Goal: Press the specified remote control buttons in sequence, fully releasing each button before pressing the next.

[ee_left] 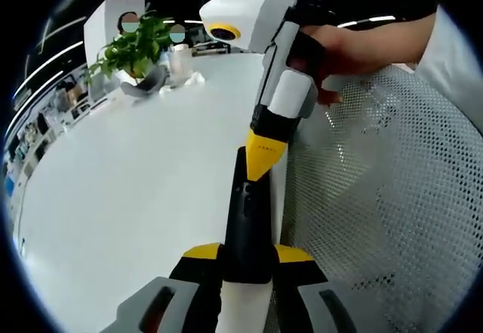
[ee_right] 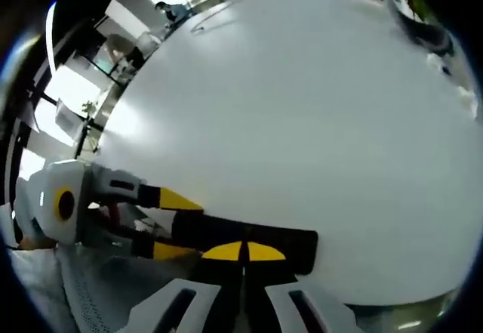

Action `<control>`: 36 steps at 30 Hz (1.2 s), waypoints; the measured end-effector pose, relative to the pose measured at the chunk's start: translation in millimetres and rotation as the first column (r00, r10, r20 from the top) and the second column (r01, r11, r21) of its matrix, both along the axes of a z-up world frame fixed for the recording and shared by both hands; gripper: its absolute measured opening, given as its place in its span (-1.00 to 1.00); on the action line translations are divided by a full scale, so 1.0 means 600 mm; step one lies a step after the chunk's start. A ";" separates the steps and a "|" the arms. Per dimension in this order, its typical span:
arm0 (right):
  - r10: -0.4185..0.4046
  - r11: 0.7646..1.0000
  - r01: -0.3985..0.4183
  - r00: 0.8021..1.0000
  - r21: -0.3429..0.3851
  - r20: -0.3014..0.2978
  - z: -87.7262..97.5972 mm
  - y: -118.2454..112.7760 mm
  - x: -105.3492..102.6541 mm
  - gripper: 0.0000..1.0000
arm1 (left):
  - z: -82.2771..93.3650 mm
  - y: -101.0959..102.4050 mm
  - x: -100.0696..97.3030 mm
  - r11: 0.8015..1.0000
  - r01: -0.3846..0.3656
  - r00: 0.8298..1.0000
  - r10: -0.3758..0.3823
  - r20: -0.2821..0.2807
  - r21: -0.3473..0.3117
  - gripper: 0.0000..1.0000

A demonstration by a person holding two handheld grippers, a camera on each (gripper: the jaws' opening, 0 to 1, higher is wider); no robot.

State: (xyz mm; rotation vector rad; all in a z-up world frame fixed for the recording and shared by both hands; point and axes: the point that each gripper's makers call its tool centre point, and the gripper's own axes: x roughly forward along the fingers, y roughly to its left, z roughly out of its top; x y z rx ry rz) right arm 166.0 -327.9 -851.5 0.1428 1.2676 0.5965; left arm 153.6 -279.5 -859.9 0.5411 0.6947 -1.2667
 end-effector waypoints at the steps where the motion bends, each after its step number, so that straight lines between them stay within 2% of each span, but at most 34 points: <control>1: -0.003 1.000 0.003 1.000 0.004 0.000 0.000 -0.001 0.000 -1.00 | 0.000 0.000 0.000 1.000 0.000 1.000 0.000 0.000 -0.001 -0.51; 6: -0.024 0.999 0.024 1.000 0.025 -0.018 -0.001 -0.001 0.001 -1.00 | 0.000 -0.001 0.000 1.000 -0.001 1.000 0.001 0.001 -0.005 -0.51; 13: 0.024 1.000 -0.023 0.999 -0.013 0.028 -0.001 0.002 -0.002 -1.00 | 0.000 0.000 0.000 1.000 0.000 1.000 0.000 0.000 -0.007 -0.51; 15: 0.065 0.998 -0.063 0.996 -0.031 0.058 -0.001 0.002 -0.001 -1.00 | 0.000 0.000 0.000 1.000 -0.001 1.000 0.001 0.000 -0.008 -0.51; 17: 0.133 0.990 -0.125 0.985 -0.072 0.112 -0.001 0.002 -0.001 -1.00 | 0.000 0.000 0.001 1.000 -0.001 1.000 0.001 0.000 -0.010 -0.51; 19: 0.162 0.984 -0.149 0.976 -0.099 0.145 -0.001 0.004 0.001 -1.00 | 0.000 0.000 0.001 1.000 0.000 1.000 0.000 0.002 -0.010 -0.51; 22: 0.139 0.988 -0.128 0.982 -0.091 0.128 -0.001 0.003 0.001 -1.00 | 0.000 0.000 0.001 1.000 0.000 1.000 0.000 0.003 -0.010 -0.51; 25: 0.057 0.998 -0.054 0.995 -0.039 0.078 0.000 0.002 0.002 -1.00 | 0.000 0.000 0.001 1.000 0.001 1.000 -0.001 0.003 -0.011 -0.51; 27: 0.046 0.999 -0.044 0.997 -0.023 0.068 0.000 0.000 0.003 -1.00 | 0.000 -0.001 0.001 1.000 0.001 1.000 -0.001 0.004 -0.011 -0.51; 31: -0.027 0.999 0.027 1.000 0.036 0.004 0.002 -0.002 0.003 -1.00 | 0.000 -0.001 0.001 1.000 0.001 1.000 -0.001 0.004 -0.012 -0.51; 36: -0.039 0.999 0.040 0.998 0.017 -0.043 0.001 -0.009 -0.006 -1.00 | 0.001 -0.002 -0.001 1.000 0.000 1.000 0.000 0.003 -0.015 -0.51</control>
